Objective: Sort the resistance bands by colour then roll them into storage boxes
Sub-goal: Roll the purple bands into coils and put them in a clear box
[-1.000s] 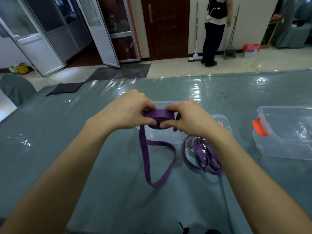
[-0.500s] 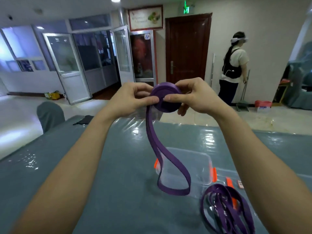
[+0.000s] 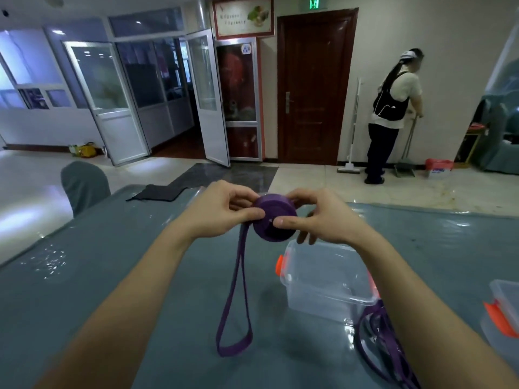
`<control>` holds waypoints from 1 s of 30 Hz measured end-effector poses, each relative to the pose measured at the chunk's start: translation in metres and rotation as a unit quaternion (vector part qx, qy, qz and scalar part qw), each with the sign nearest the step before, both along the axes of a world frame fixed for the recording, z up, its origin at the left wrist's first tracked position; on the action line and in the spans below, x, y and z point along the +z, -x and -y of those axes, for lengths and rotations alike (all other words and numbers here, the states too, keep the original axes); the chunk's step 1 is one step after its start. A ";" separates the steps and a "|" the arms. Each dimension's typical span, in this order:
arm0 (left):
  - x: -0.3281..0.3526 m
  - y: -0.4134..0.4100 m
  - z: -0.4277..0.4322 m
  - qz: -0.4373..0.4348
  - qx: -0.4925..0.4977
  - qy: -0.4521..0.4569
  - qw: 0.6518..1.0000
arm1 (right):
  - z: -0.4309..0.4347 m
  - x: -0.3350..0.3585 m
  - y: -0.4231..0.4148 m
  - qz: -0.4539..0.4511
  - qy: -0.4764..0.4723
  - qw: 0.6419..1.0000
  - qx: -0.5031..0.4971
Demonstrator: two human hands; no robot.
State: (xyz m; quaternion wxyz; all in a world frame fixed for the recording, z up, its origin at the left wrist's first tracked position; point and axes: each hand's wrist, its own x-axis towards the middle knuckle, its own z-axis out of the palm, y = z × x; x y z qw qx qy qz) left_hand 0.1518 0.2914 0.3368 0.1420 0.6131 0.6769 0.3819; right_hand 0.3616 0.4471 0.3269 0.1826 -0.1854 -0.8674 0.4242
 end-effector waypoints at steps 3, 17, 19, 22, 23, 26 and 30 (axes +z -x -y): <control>-0.003 0.003 0.003 -0.094 -0.020 0.053 0.994 | 0.008 0.000 0.008 0.070 -0.053 0.996 0.007; -0.059 0.042 0.002 0.071 -0.039 0.024 0.996 | 0.009 -0.040 0.029 -0.054 -0.003 0.999 -0.001; -0.065 0.041 0.000 0.042 -0.040 0.037 0.998 | 0.009 -0.041 0.031 0.025 -0.060 0.998 0.004; -0.063 0.038 -0.007 -0.081 -0.054 0.084 0.992 | 0.013 -0.041 0.040 0.128 -0.196 0.972 0.002; -0.061 0.038 -0.009 -0.100 -0.053 0.098 0.989 | 0.014 -0.042 0.041 0.119 -0.204 0.972 0.003; -0.057 0.044 -0.008 0.016 -0.067 0.110 0.992 | 0.011 -0.050 0.035 0.038 -0.106 0.994 -0.011; -0.078 0.047 0.001 0.177 -0.055 0.035 0.982 | 0.013 -0.066 0.023 -0.123 0.084 0.987 -0.052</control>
